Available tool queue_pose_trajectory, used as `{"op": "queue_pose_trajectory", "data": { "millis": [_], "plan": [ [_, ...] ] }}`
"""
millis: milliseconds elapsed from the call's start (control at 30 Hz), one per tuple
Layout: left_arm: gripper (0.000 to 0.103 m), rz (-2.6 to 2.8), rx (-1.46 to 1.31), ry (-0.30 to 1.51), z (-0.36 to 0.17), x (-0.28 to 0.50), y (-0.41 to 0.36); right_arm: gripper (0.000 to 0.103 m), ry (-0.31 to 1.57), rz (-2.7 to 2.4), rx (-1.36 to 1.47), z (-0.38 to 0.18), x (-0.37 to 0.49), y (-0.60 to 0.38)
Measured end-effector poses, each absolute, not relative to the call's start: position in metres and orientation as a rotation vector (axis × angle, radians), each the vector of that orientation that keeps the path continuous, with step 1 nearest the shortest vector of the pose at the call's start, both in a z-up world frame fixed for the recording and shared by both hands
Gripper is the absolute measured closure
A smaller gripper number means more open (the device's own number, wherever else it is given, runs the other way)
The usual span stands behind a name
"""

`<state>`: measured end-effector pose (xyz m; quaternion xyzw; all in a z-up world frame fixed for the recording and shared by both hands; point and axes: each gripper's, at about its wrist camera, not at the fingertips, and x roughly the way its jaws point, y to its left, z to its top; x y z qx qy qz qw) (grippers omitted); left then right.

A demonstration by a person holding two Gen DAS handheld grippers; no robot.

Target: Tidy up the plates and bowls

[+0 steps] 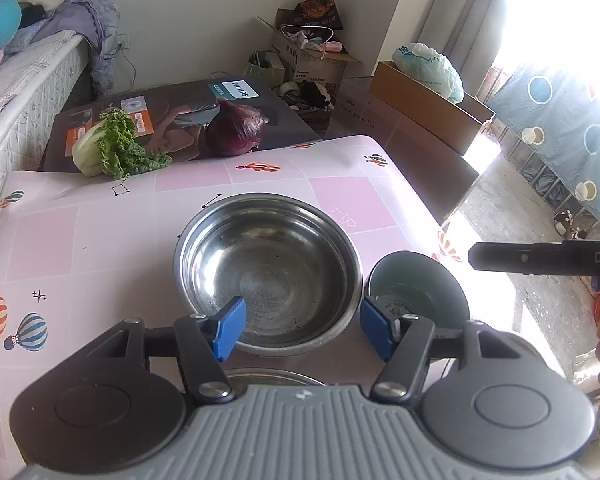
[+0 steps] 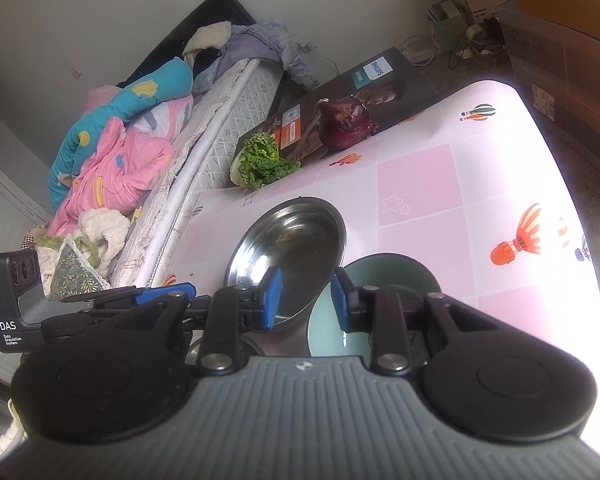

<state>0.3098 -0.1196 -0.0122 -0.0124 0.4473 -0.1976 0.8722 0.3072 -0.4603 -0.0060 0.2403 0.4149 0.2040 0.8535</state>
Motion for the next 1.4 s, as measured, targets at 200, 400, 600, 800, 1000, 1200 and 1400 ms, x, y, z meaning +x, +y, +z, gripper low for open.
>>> {"op": "queue_pose_trajectory", "data": {
  "millis": [200,400,600,800,1000,1200,1400],
  "plan": [
    [0.039,-0.468,-0.018,0.984,-0.021,0.306,-0.136,0.074,0.875,0.388,0.484,-0.005,0.291,-0.475],
    [0.041,-0.481,-0.004,1.022,-0.026,0.308,-0.151,0.074,0.910,0.311,0.484,-0.021,0.293,-0.494],
    [0.057,-0.473,0.033,1.060,-0.032,0.314,-0.177,0.074,0.965,0.276,0.463,-0.047,0.306,-0.499],
    [0.086,-0.452,0.017,1.121,-0.045,0.322,-0.192,0.075,1.002,0.279,0.406,-0.063,0.316,-0.488],
    [0.086,-0.435,0.034,1.131,-0.051,0.325,-0.202,0.081,1.016,0.282,0.399,-0.072,0.324,-0.483],
    [0.086,-0.407,0.058,1.143,-0.057,0.335,-0.210,0.084,1.034,0.283,0.416,-0.079,0.333,-0.485],
    [0.086,-0.396,0.046,1.154,-0.063,0.341,-0.211,0.091,1.059,0.290,0.440,-0.091,0.339,-0.487]
  ]
}}
